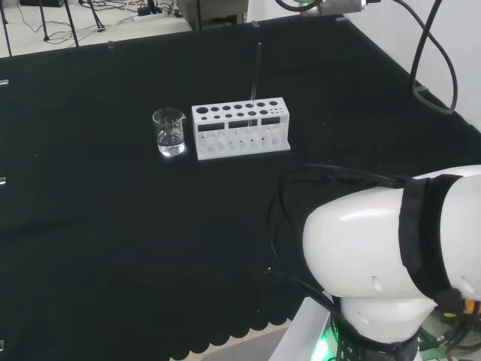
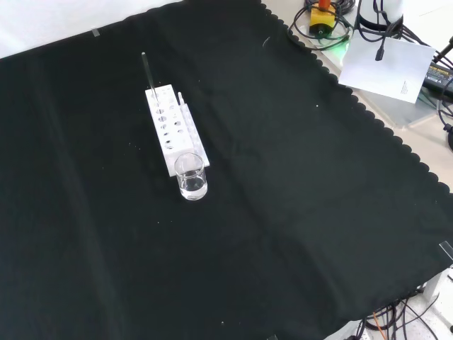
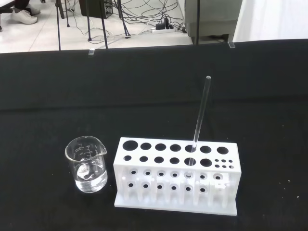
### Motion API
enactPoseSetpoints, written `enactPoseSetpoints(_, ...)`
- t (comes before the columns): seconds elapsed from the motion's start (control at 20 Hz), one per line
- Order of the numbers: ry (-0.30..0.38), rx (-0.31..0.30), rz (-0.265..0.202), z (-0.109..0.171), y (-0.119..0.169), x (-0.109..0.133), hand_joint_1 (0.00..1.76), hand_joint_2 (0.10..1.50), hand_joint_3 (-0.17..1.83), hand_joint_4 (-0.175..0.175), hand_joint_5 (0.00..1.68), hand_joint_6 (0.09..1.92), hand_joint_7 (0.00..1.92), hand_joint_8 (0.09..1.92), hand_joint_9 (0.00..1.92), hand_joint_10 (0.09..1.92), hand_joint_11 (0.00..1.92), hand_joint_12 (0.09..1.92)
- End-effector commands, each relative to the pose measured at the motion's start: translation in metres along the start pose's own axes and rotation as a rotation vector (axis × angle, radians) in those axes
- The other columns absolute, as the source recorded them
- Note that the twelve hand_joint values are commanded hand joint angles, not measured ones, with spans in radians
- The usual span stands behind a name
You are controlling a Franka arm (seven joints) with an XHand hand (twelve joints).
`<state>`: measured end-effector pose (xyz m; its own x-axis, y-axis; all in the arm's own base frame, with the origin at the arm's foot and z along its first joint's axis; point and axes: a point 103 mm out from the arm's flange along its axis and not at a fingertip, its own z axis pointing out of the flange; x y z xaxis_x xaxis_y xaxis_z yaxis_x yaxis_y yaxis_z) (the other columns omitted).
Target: Take the glass rod from the white test tube rack.
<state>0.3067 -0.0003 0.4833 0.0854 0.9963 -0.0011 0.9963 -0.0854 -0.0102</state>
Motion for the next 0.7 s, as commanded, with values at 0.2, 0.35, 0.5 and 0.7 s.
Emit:
enactPoseSetpoints(0.2,0.000,-0.010,0.003,0.0010,0.0004,-0.0013,0.56,0.94,0.53,-0.175,0.00,0.09,0.00,0.09,0.00,0.31,0.00,0.60)
enactPoseSetpoints(0.35,0.001,-0.007,0.006,0.0021,0.0015,-0.0016,0.56,0.95,0.52,-0.175,0.00,0.09,0.00,0.09,0.00,0.30,0.00,0.59)
enactPoseSetpoints(0.5,0.000,-0.003,0.006,0.0029,0.0026,-0.0015,0.56,0.95,0.52,-0.175,0.00,0.09,0.00,0.09,0.00,0.30,0.00,0.59)
enactPoseSetpoints(0.7,-0.003,0.004,0.007,0.0051,0.0089,-0.0012,0.56,0.95,0.51,-0.175,0.00,0.09,0.00,0.09,0.00,0.30,0.00,0.59)
